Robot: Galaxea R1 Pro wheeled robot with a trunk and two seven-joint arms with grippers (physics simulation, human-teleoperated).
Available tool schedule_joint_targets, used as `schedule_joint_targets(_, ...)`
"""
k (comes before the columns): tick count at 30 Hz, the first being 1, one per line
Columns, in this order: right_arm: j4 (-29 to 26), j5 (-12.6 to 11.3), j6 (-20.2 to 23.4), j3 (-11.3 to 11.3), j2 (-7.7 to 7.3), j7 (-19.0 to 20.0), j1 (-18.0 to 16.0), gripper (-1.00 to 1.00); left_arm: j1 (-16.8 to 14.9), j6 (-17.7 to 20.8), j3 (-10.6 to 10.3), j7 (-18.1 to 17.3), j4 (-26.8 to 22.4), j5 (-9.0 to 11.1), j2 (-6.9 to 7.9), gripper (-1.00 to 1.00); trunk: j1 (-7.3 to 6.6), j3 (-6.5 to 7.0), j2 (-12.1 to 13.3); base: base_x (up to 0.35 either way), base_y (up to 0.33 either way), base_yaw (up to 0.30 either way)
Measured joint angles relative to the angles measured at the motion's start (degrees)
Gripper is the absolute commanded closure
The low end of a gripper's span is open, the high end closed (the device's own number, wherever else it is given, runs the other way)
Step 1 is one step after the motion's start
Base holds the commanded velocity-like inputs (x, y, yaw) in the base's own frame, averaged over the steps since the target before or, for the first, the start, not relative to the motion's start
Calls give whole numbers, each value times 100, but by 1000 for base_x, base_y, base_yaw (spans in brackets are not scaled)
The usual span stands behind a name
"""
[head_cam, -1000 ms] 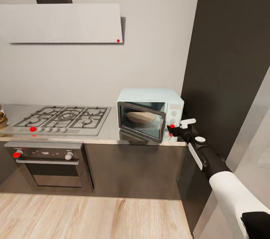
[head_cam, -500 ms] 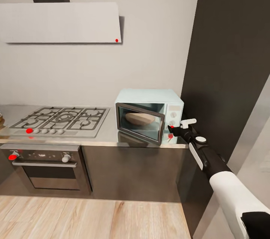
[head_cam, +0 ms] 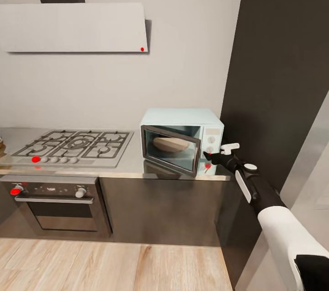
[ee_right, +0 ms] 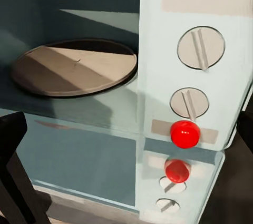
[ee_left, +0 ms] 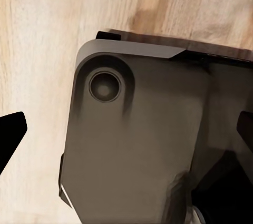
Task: In the kitchen, take the popcorn bag from the countertop, put it into the microwave, and heat it until the popcorn is cooked so the cooked popcorn ends up inside the bag.
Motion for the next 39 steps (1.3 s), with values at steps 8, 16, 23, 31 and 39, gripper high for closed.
schedule_joint_targets(8,0,3,2,-12,2,6,-1,-100,-8,0,0,-2,1,0,3,-100,-2,0,-1,51,-36,0)
schedule_joint_targets(16,9,24,-6,-12,1,-2,-1,-100,-17,2,0,-2,0,0,9,-100,0,0,0,64,-35,0)
schedule_joint_targets(23,9,33,-1,41,53,9,-1,-100,-17,2,0,-3,0,0,8,-100,0,0,0,0,0,0)
schedule_joint_targets(31,76,37,0,59,89,15,-1,-100,-12,2,0,-3,0,0,-1,-100,0,0,0,0,0,0)
schedule_joint_targets(39,91,72,-8,58,56,603,-3,-100,-7,-1,1,-4,-3,-1,-1,-100,0,0,-1,0,0,0)
